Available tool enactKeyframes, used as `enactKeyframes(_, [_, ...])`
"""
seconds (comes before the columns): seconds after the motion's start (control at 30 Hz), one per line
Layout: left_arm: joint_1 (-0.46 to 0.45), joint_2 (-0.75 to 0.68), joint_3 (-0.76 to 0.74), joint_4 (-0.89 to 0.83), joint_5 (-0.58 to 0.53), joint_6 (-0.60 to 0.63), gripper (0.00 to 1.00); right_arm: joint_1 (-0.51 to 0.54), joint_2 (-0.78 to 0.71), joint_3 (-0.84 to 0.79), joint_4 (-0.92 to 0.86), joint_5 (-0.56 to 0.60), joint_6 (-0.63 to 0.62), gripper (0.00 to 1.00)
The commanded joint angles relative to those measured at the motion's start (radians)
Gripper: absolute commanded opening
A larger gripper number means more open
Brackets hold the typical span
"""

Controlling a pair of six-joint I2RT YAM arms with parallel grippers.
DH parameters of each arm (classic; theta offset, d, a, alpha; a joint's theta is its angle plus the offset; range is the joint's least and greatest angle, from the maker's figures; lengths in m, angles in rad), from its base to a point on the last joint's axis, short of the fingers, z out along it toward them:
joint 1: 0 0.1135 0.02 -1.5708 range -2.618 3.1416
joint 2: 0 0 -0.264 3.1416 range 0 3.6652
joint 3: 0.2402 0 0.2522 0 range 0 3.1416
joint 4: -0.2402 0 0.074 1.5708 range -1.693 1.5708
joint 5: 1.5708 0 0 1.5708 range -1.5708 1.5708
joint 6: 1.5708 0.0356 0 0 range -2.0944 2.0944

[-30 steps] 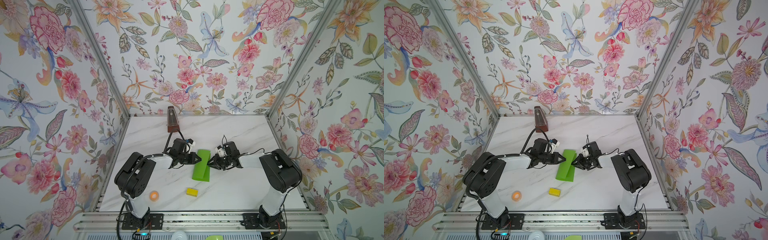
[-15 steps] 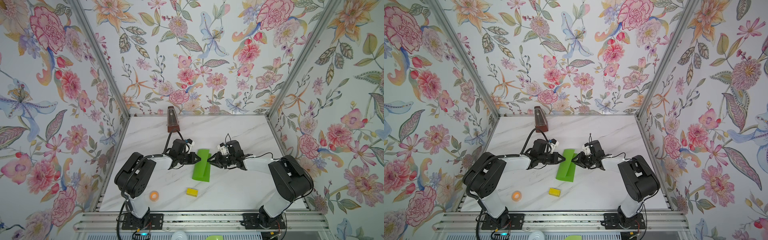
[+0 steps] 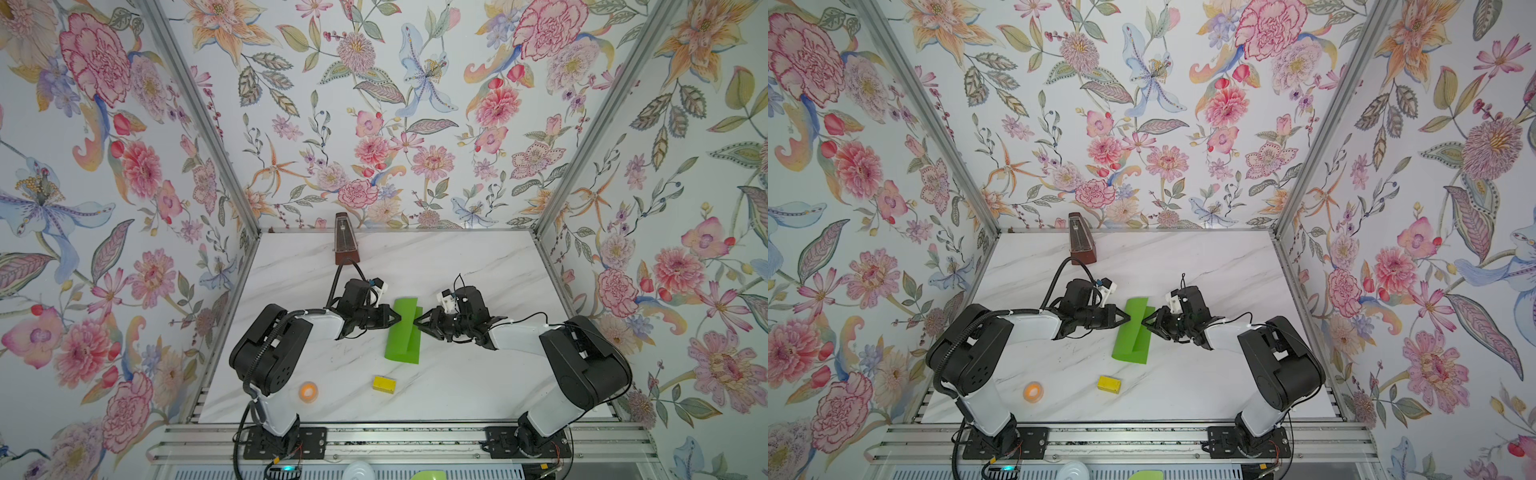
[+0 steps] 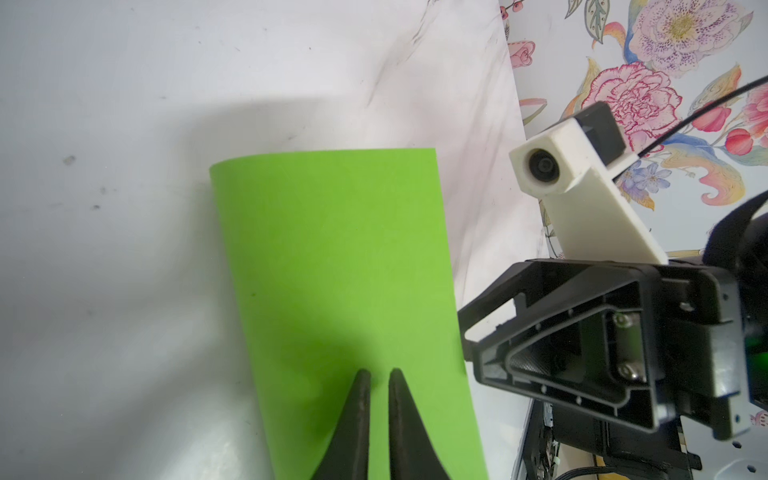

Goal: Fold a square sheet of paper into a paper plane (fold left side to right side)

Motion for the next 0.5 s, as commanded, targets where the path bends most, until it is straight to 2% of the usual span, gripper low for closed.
enactKeyframes(0.0, [0.012,0.011,-0.016,0.016,-0.015,-0.009,0.13,-0.002,-0.044,-0.03,0.05,0.032,0.026,0.34])
enactKeyframes(0.47, [0.014,0.006,-0.02,0.031,-0.012,-0.021,0.13,0.023,0.076,-0.022,0.243,-0.079,0.113,0.31])
